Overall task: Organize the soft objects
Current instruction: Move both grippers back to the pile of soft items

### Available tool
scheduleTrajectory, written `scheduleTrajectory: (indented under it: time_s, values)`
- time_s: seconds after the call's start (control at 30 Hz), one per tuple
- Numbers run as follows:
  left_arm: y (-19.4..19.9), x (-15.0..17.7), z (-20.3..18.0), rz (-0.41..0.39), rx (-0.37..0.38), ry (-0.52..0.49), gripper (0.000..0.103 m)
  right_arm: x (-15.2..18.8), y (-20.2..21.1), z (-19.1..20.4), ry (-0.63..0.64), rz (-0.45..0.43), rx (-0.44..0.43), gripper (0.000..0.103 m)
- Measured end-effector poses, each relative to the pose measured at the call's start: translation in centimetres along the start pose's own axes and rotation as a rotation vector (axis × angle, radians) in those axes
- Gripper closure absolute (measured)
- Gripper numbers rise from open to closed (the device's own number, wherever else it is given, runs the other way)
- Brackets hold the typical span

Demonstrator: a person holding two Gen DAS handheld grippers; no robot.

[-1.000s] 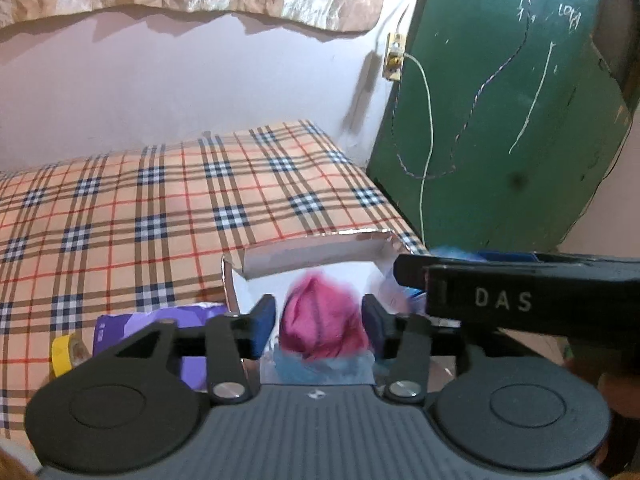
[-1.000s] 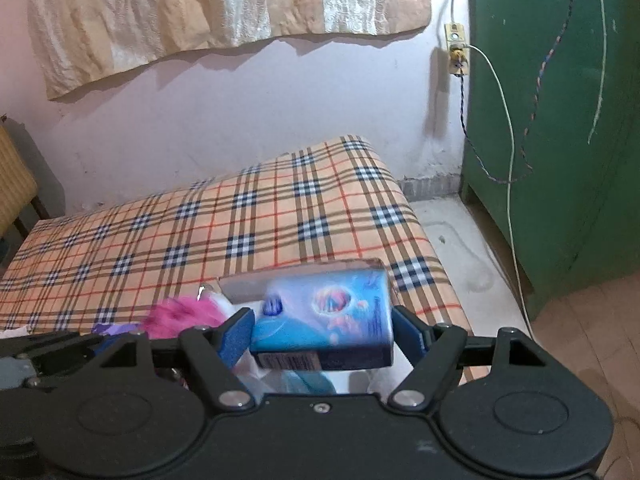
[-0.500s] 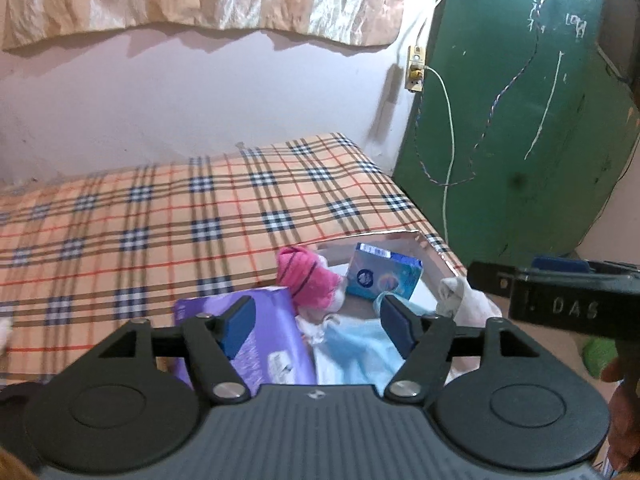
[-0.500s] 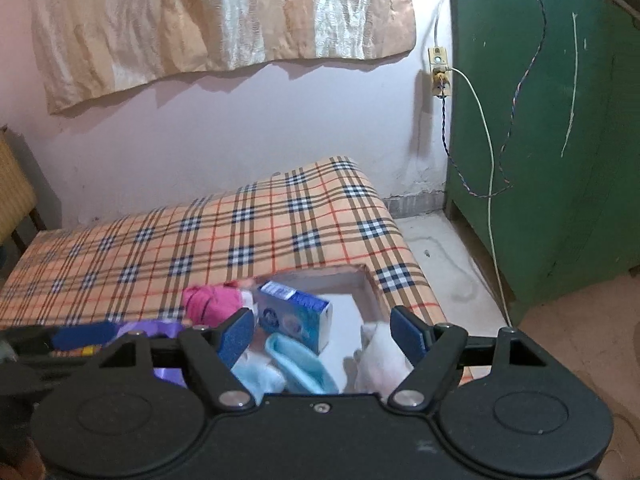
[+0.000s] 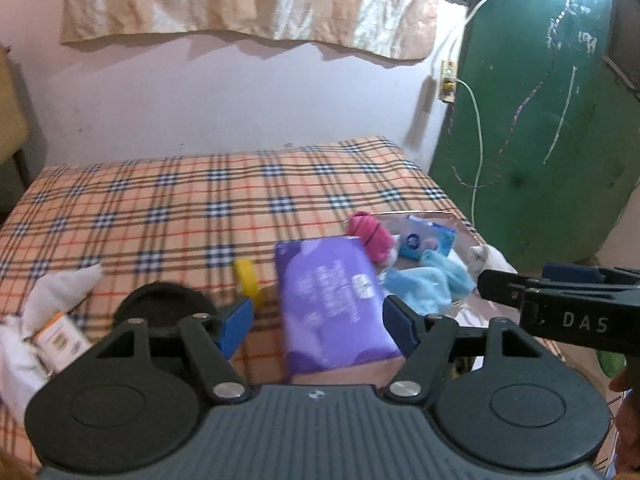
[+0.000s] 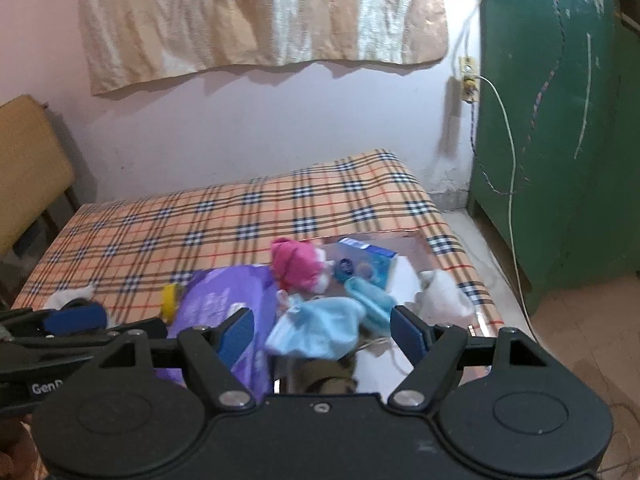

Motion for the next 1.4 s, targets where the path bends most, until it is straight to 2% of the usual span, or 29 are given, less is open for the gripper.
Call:
scheduleTrajectory:
  time_s: [0.43,0.93,1.4]
  values:
    - [3.5,0.0,7.3,-0.034,-0.101,0.094,0.029,-0.2,0.7,8.1,0.092,-0.009,-0.106,0.014]
    - [6.7,-0.2,14.1,-0.074,-0.169,0.179,0.029,-1.2,0.1,16.2,0.168,-0.013,-0.209,0.014]
    - [8.5,0.5,19.2,-0.073,-0.223,0.233,0.027,-1.4,-1.0,22.7,0.242,0.0,-0.283,0.014]
Point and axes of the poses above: each gripper's, at about its wrist camera, not at the fingertips, and y roughly against the way its jaws point, z to its left, x to its underside, the point moved 1 cm from there along -y, roughly the way its jaws point, and after that the axes turned 14 degrees about y, right-handed, at the moved point
